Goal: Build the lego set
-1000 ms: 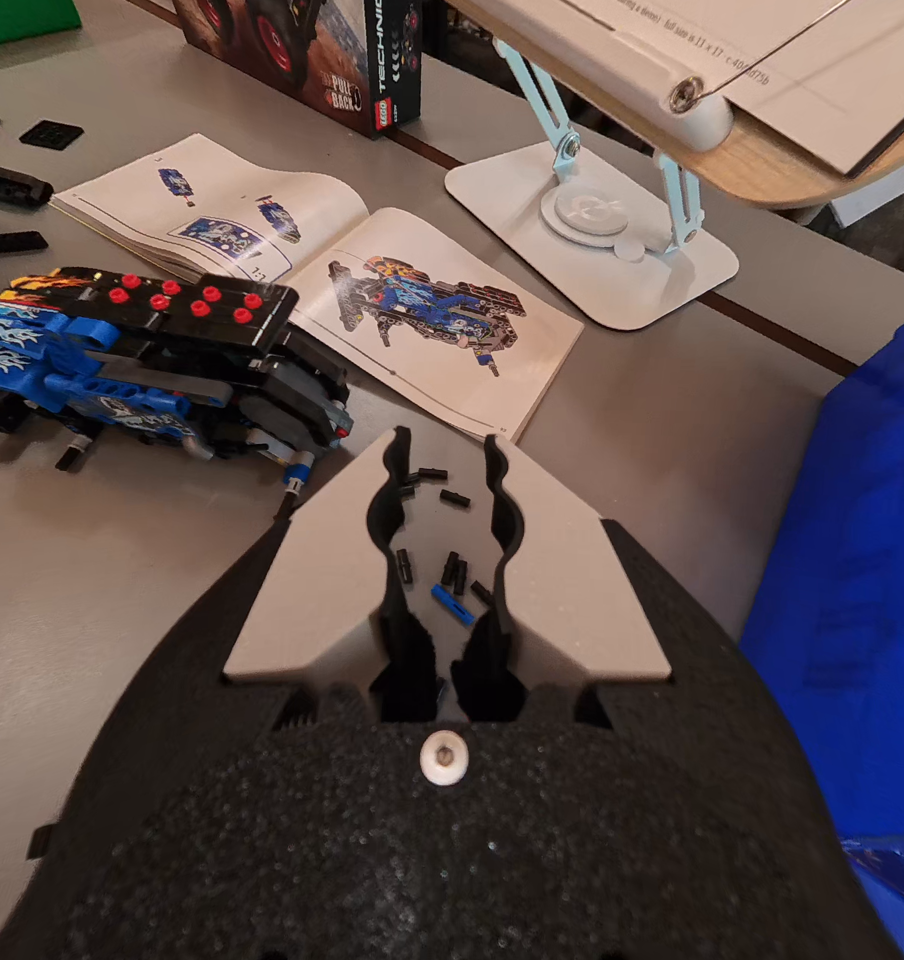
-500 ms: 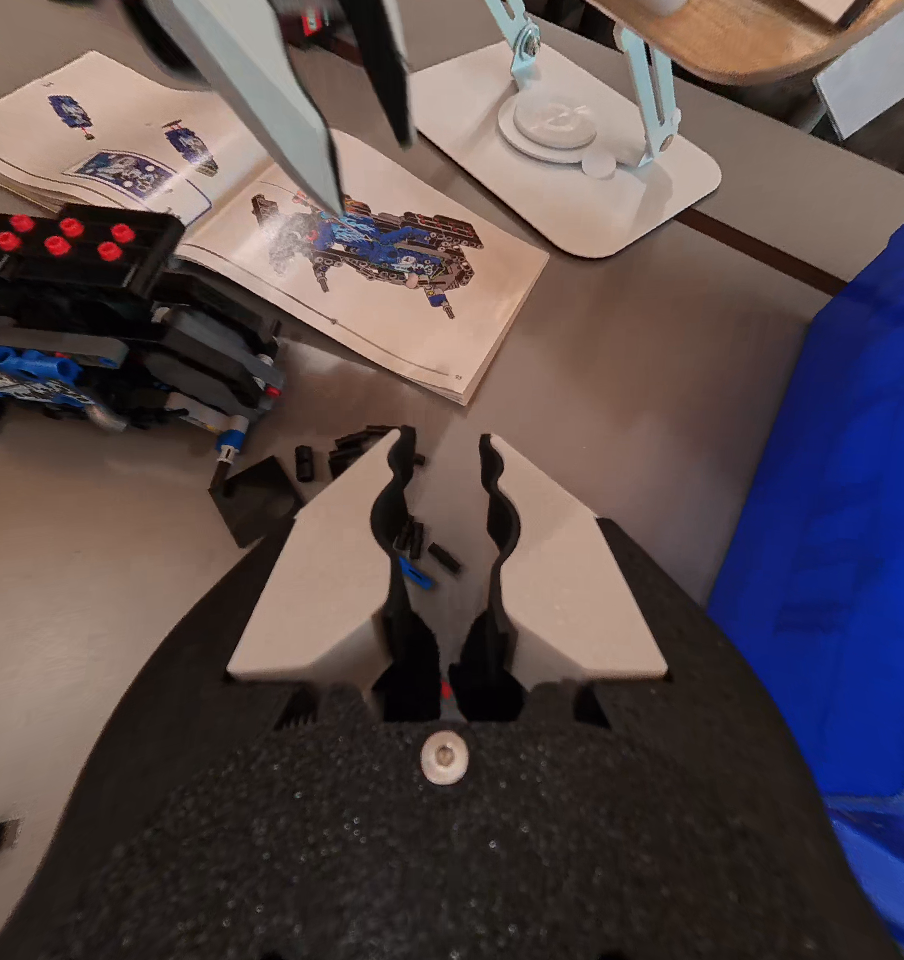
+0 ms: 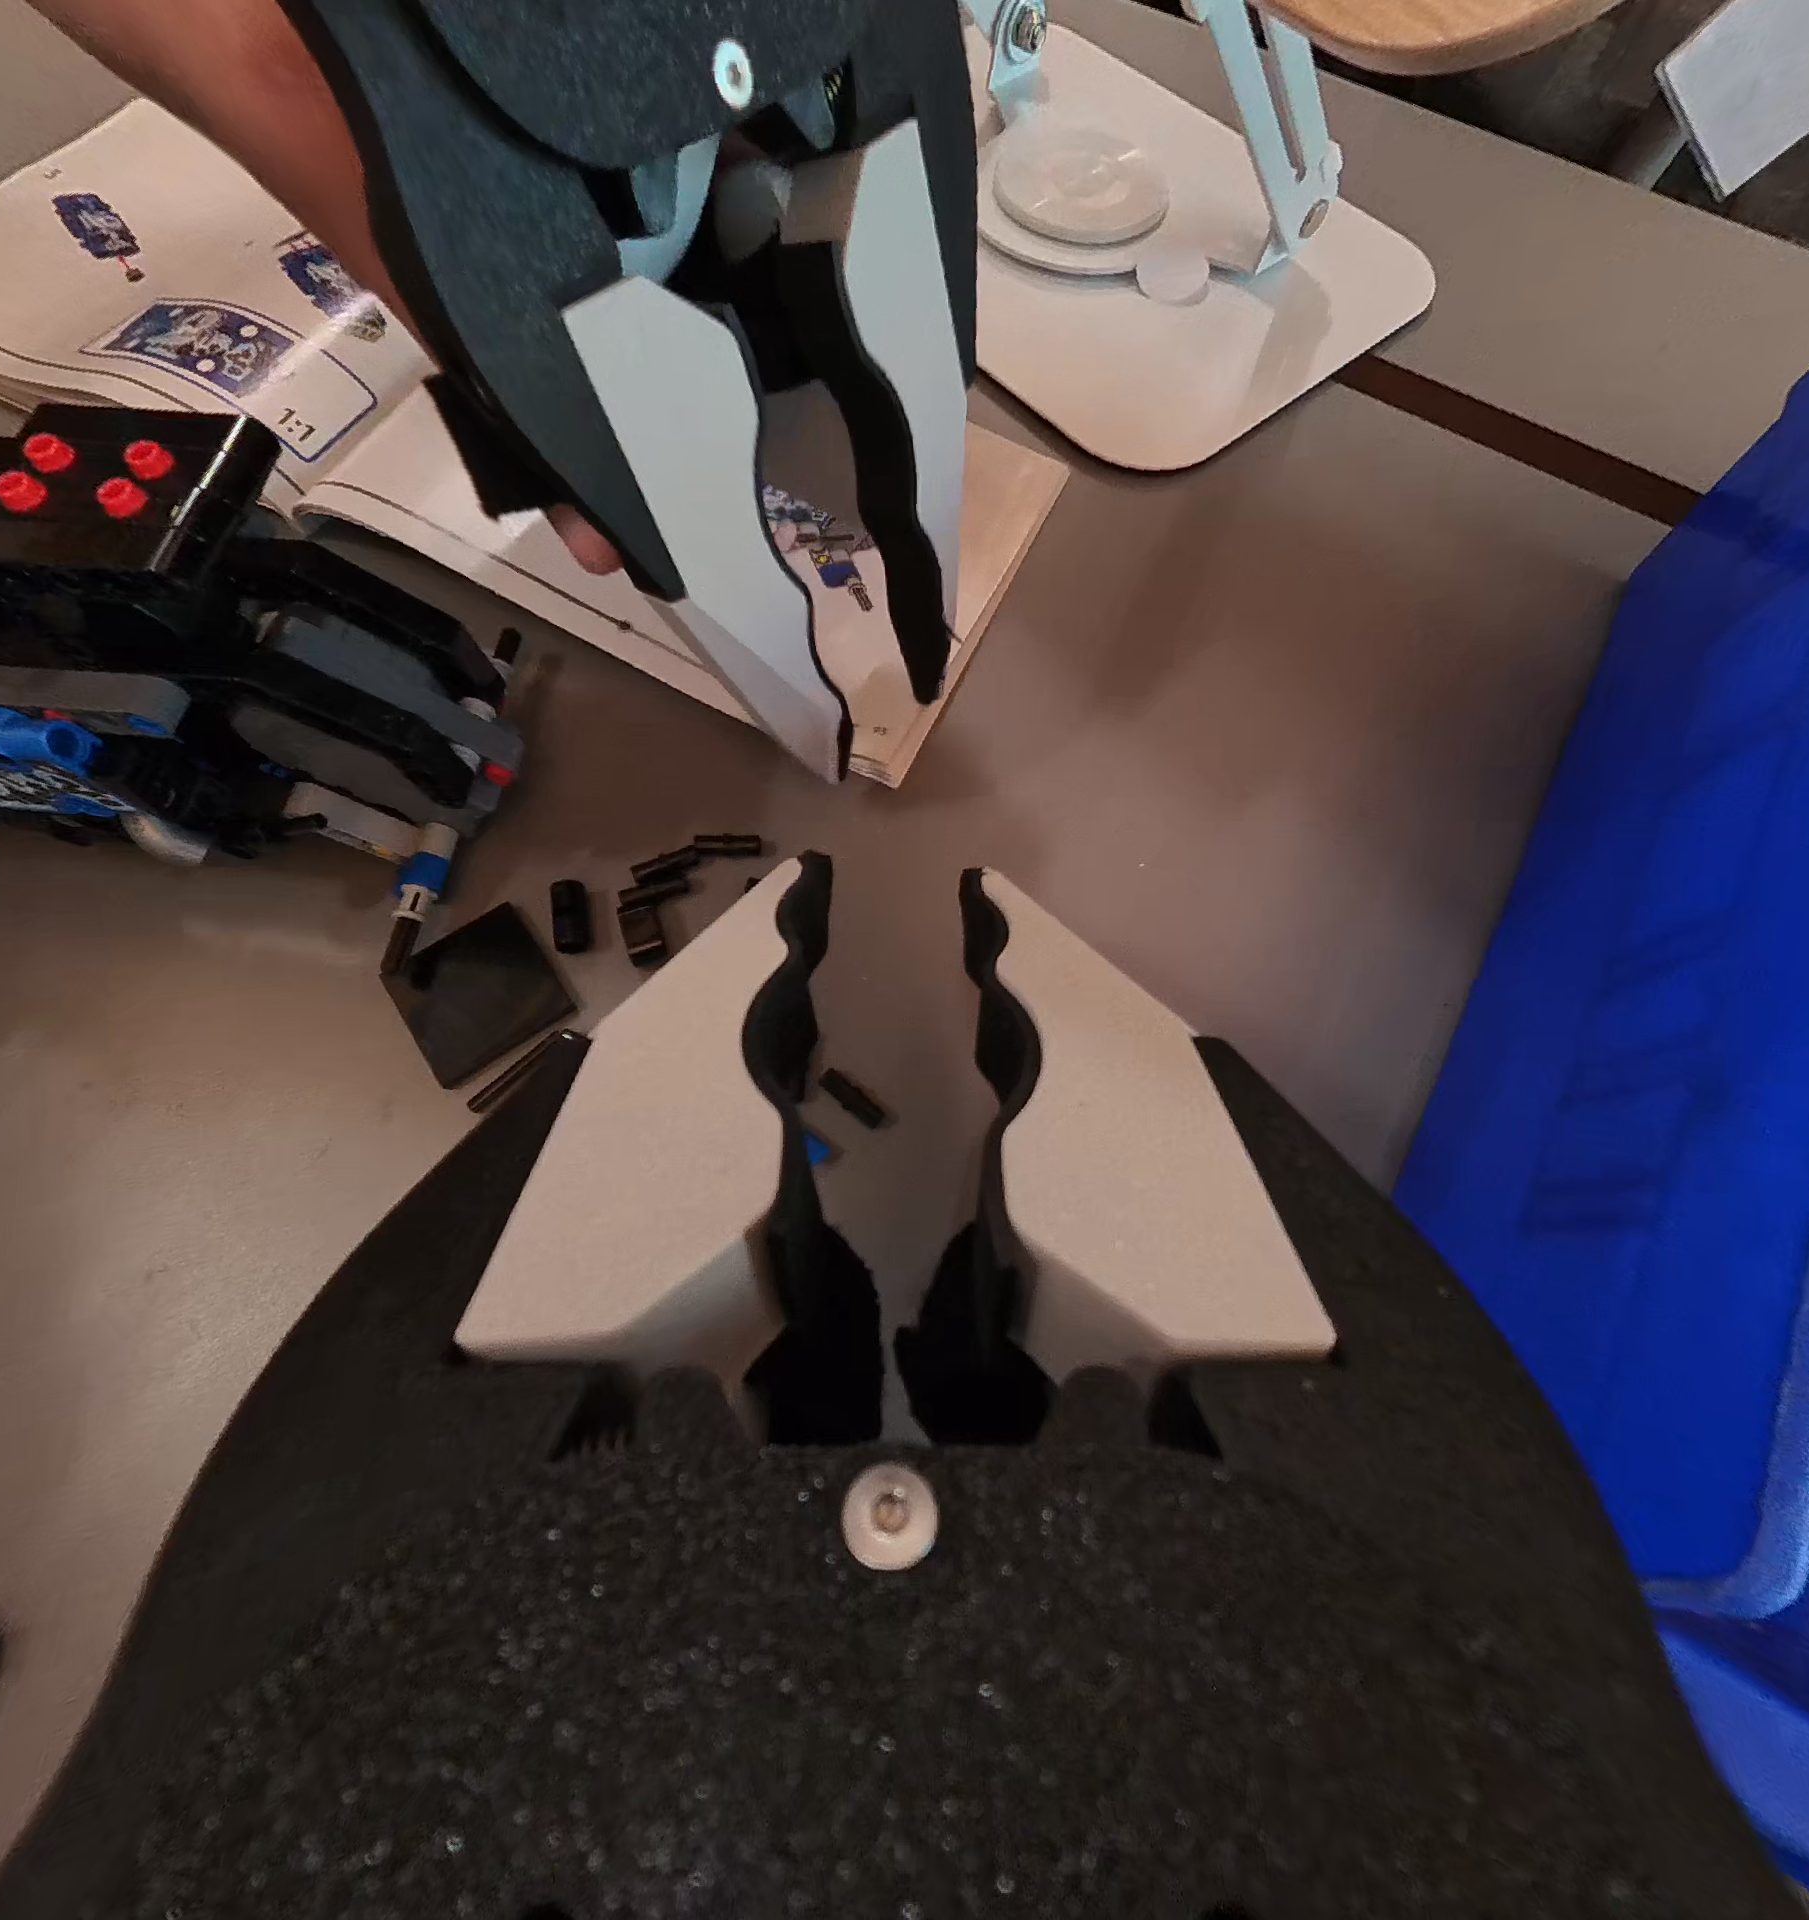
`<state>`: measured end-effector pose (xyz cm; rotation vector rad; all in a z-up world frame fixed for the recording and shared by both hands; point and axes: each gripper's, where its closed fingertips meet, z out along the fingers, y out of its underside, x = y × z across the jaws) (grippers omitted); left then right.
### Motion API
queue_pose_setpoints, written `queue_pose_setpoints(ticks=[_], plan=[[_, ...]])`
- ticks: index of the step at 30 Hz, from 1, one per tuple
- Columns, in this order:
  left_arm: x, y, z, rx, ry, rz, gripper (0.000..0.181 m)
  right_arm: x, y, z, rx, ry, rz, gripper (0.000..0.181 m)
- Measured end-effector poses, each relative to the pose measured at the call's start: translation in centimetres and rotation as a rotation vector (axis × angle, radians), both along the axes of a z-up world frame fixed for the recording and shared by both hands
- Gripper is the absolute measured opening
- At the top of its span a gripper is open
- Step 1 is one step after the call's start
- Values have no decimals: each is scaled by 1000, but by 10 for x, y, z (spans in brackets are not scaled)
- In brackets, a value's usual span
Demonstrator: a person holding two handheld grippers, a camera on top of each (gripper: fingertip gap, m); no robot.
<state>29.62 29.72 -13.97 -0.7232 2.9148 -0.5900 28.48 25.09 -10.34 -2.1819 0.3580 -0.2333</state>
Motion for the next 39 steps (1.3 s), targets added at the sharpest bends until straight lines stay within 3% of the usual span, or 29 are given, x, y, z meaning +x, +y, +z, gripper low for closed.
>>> queue_pose_setpoints(ticks=[10, 21, 23, 26, 30, 33, 39], plan=[[-4, 1, -3, -15, -30, 2, 0, -2, 1, -6, -20, 8, 7, 25], [-7, 0, 2, -52, -77, 20, 0, -5, 8, -13, -27, 27, 16, 25], [-9, -4, 3, -50, -85, 2, 22, -7, 11, -14, -23, 44, 26, 26], [-7, -4, 0, -3, -118, -23, 27, -9, 12, -16, -37, 33, 32, 26], [-2, 1, -4, 44, -151, -25, 18, -9, 11, -15, -44, 15, 33, 26], [-1, 2, -1, 35, -169, -24, 0, -9, 10, -14, -36, 21, 31, 26], [4, 13, 7, 24, -223, 23, 0, -9, 11, -15, -40, 35, 34, 26]])
